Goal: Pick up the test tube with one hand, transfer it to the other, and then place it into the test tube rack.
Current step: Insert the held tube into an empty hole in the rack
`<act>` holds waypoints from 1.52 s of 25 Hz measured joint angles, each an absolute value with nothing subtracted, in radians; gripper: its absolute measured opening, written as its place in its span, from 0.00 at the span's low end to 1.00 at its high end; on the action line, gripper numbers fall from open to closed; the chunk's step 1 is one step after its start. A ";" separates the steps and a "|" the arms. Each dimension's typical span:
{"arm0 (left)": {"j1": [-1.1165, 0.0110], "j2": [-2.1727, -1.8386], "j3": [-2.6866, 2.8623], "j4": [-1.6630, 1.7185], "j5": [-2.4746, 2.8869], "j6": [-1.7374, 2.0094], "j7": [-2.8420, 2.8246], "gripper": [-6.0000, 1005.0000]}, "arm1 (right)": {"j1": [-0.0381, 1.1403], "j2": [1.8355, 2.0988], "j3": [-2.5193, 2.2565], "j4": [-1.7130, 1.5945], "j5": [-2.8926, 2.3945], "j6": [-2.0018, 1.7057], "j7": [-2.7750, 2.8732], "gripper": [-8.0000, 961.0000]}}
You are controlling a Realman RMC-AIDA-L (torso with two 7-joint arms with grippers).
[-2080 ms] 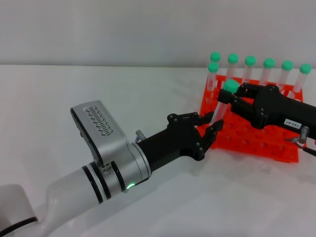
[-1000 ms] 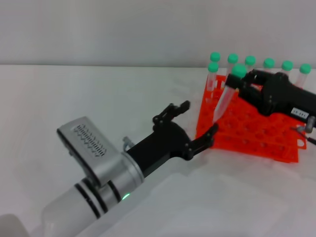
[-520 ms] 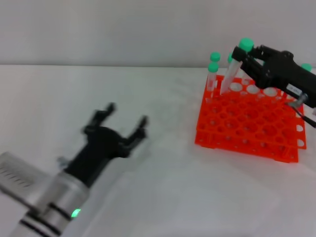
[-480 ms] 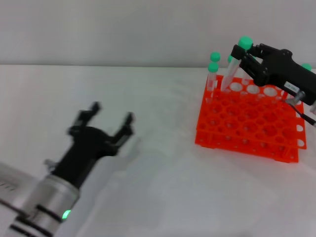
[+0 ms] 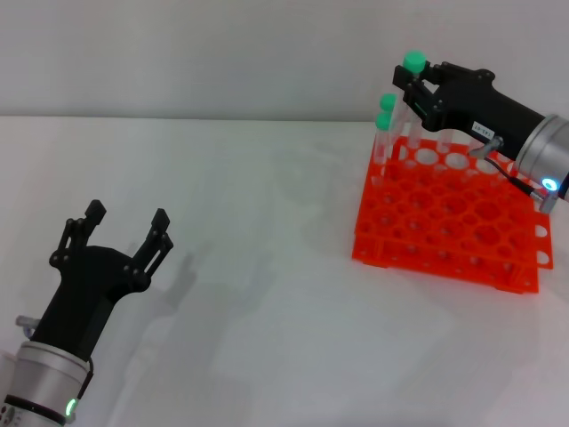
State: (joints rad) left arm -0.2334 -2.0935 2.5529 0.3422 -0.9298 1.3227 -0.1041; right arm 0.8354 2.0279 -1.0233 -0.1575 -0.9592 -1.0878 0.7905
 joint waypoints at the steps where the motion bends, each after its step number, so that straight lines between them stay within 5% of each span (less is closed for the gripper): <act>1: -0.234 -2.094 2.553 0.342 -0.930 1.321 -0.104 0.88 | 0.841 2.028 -1.023 -0.152 -0.958 -1.079 0.786 0.25; 38: -0.245 -2.092 2.562 0.334 -0.931 1.316 -0.104 0.88 | 0.882 2.028 -1.011 -0.045 -0.922 -0.954 0.688 0.25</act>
